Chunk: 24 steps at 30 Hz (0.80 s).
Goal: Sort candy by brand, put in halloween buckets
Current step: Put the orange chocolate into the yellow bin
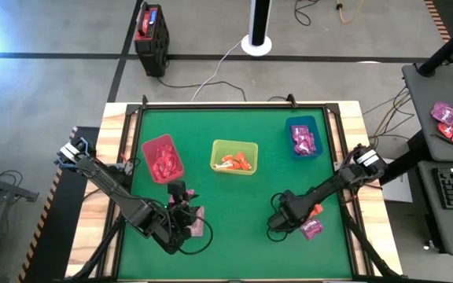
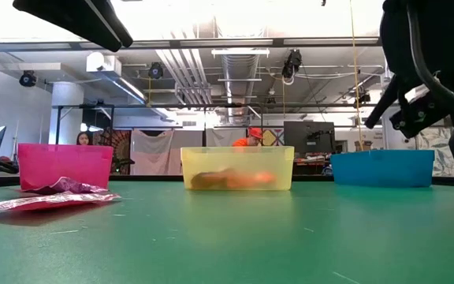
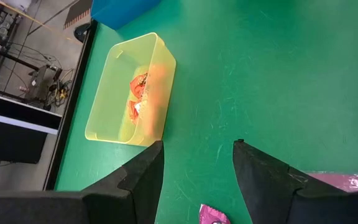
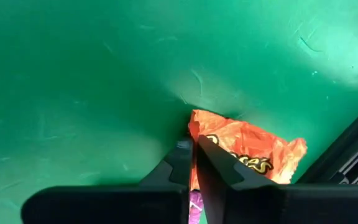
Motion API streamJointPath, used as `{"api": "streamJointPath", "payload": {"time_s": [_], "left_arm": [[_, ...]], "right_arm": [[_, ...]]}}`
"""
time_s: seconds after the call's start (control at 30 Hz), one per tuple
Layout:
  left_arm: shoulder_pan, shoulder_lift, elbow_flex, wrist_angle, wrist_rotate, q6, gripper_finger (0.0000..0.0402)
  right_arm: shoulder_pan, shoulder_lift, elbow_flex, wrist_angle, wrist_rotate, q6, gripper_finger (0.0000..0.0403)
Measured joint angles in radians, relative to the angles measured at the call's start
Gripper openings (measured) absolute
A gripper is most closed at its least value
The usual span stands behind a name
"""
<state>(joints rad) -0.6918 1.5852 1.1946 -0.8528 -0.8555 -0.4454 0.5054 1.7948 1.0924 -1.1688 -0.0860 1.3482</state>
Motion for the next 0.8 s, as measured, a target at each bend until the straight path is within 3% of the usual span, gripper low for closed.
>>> {"api": "streamJointPath", "payload": {"time_s": [0.17,0.33,0.57,0.7,0.8], "left_arm": [[0.000,0.000,0.000,0.000,0.000,0.000,0.0175],[0.000,0.000,0.000,0.000,0.000,0.000,0.0175],[0.000,0.000,0.000,0.000,-0.002,0.004,0.0175],[0.002,0.000,0.000,0.007,-0.003,0.018,0.0175],[0.002,0.000,0.000,0.008,-0.003,0.018,0.0175]], "right_arm": [[0.000,-0.038,0.025,-0.004,0.054,-0.006,0.0009],[-0.004,-0.119,0.074,0.003,0.195,-0.006,0.0008],[-0.046,-0.259,0.092,0.219,0.578,-0.113,0.0008],[-0.103,-0.304,0.079,0.454,0.824,-0.309,0.0008],[-0.161,-0.305,0.074,0.641,0.926,-0.497,0.0008]]}}
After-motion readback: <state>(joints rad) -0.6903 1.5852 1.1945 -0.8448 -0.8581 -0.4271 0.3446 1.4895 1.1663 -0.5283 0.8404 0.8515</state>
